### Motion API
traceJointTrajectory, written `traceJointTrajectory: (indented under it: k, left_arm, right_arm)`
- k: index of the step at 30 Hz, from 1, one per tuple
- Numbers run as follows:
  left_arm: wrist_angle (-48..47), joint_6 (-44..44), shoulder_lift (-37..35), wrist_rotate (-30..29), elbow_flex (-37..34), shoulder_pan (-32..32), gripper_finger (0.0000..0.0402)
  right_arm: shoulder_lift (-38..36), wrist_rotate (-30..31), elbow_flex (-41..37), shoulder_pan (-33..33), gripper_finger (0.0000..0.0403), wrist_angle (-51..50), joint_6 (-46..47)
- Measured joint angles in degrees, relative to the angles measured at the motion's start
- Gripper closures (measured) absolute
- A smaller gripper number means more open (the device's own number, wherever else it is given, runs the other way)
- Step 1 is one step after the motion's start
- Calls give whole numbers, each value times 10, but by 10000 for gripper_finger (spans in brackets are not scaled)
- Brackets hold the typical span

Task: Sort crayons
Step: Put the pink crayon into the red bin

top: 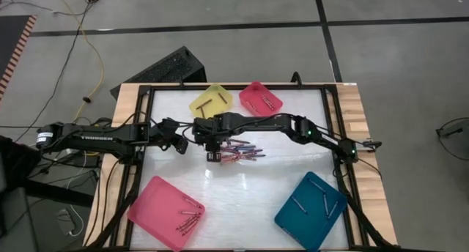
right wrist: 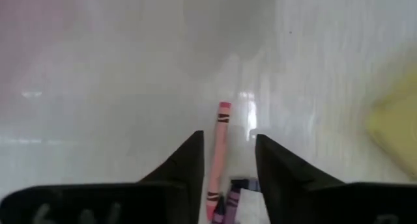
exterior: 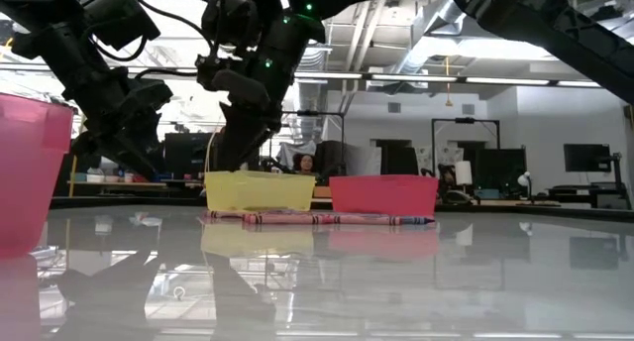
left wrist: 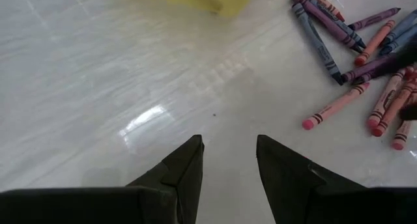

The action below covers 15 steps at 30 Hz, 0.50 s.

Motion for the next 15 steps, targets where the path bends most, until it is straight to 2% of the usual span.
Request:
traceJointTrajectory:
  k: [5, 15]
  left_arm:
    - [0, 0, 0, 0, 0, 0, 269]
    - [0, 0, 0, -1, 0, 0, 269]
  right_arm:
    - [0, -2, -20, 1, 242, 15, -4]
    - [1, -3, -84, -3, 242, 37, 2]
